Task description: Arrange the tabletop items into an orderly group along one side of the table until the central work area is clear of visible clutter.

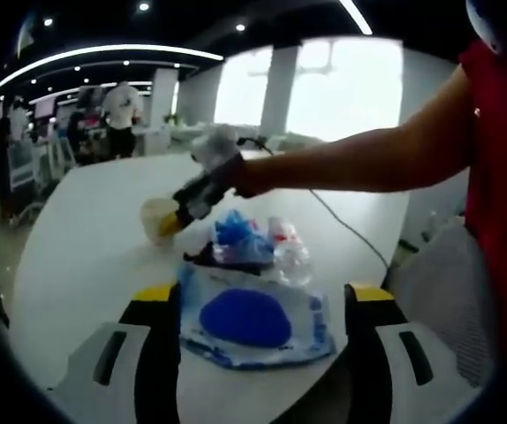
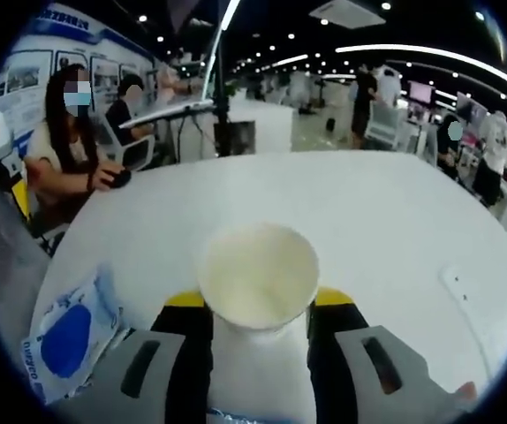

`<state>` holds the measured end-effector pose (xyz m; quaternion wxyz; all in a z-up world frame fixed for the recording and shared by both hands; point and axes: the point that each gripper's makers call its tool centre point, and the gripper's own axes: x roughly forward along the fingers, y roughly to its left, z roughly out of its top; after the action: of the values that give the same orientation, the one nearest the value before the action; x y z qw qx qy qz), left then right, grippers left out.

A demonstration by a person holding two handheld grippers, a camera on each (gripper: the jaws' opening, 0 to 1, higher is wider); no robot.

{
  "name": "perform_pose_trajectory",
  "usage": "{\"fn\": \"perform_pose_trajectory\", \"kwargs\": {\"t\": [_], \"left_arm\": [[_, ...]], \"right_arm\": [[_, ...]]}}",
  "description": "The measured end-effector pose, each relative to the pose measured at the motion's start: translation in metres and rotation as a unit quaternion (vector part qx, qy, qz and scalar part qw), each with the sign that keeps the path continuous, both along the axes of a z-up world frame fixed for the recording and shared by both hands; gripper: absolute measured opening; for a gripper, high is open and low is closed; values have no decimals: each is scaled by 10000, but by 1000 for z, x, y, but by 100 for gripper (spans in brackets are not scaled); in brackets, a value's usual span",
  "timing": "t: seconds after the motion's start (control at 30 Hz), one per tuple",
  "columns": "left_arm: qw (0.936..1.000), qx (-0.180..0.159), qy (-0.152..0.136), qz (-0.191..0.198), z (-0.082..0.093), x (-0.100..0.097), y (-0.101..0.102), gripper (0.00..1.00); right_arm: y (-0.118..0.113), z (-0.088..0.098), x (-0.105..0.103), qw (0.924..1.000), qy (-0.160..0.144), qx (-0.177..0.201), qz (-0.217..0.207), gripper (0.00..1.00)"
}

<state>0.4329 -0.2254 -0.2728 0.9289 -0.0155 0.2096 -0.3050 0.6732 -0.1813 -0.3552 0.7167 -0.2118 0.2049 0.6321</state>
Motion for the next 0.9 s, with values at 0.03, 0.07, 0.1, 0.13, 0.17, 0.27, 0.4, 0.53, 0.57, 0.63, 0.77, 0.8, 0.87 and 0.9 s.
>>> {"fn": "perform_pose_trajectory", "kwargs": {"t": [0.03,0.07,0.1,0.13,0.17,0.27,0.4,0.53,0.57,0.63,0.77,0.8,0.87,0.9], "left_arm": [[10000,7,2,-5,0,0,0,73],[10000,11,3,-6,0,0,0,73],[10000,8,8,-5,0,0,0,73],[10000,6,12,-2,0,0,0,73],[10000,8,17,0,-1,0,0,73],[10000,5,17,9,0,0,0,73],[10000,-3,29,20,-1,0,1,72],[10000,-1,41,13,-1,0,0,72],[10000,-4,43,15,-1,0,1,72],[10000,-5,41,15,-1,0,1,72],[10000,13,45,-1,-2,-1,0,73],[10000,17,46,-4,-2,-1,0,73],[10000,15,45,-8,-2,-1,0,73],[10000,16,43,-9,-2,-1,0,73]], "right_arm": [[1,0,1,10000,5,2,14,41],[2,0,1,10000,-23,7,39,41],[3,0,2,10000,-21,2,53,41],[4,1,1,10000,-25,9,80,41],[5,0,2,10000,-20,12,84,41],[6,0,2,10000,14,21,94,41],[6,0,2,9999,34,10,99,42],[4,-2,3,9999,75,-55,64,42],[4,-2,3,9999,82,-61,65,42],[3,-2,3,9999,87,-64,46,43],[3,1,4,10000,74,-35,-7,47],[2,1,4,10000,76,-40,-15,47],[0,1,5,9999,95,-58,-46,48],[-1,1,5,9999,104,-65,-59,48]]}}
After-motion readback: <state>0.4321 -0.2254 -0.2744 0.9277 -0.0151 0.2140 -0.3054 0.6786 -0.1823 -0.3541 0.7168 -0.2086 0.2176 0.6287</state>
